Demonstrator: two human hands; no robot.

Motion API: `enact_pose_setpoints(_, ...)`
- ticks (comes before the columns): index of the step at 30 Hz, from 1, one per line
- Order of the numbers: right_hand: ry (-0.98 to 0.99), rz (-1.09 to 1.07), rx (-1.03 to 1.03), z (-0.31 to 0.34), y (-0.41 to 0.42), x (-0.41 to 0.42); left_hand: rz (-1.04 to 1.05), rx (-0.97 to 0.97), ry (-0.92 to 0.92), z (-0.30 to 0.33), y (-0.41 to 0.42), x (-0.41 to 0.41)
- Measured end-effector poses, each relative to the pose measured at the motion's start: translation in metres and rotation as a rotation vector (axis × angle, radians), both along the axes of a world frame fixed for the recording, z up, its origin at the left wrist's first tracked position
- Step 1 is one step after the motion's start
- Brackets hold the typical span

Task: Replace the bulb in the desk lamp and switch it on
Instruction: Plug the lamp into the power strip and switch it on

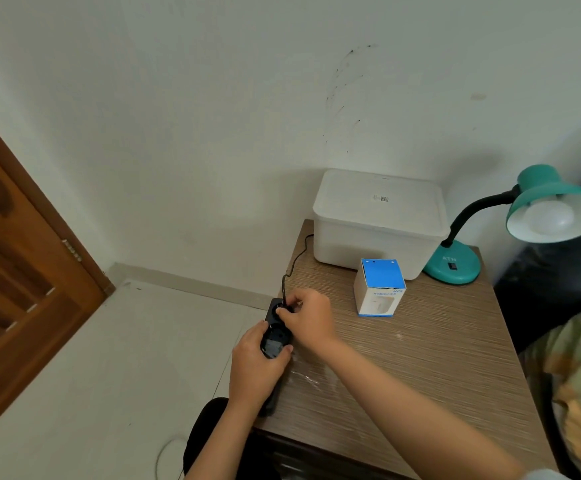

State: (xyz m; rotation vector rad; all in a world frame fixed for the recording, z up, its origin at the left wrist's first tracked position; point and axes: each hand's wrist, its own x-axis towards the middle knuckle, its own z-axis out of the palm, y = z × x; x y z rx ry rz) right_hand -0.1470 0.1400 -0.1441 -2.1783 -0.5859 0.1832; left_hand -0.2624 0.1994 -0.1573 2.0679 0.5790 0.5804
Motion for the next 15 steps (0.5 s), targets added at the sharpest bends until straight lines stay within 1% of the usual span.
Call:
enact_pose_setpoints(6, 0.045, -0.019, 0.029, -0.0023, -0.0034, 0.0002, 0.035, 0.016, 0.013, -0.0047, 0.0016, 0.0011)
enact_pose_setpoints(15, 0.031, -0.022, -0.059, -0.0062, 0.0008, 0.0009, 0.022, 0.012, 0.018, -0.0048, 0.0017, 0.0008)
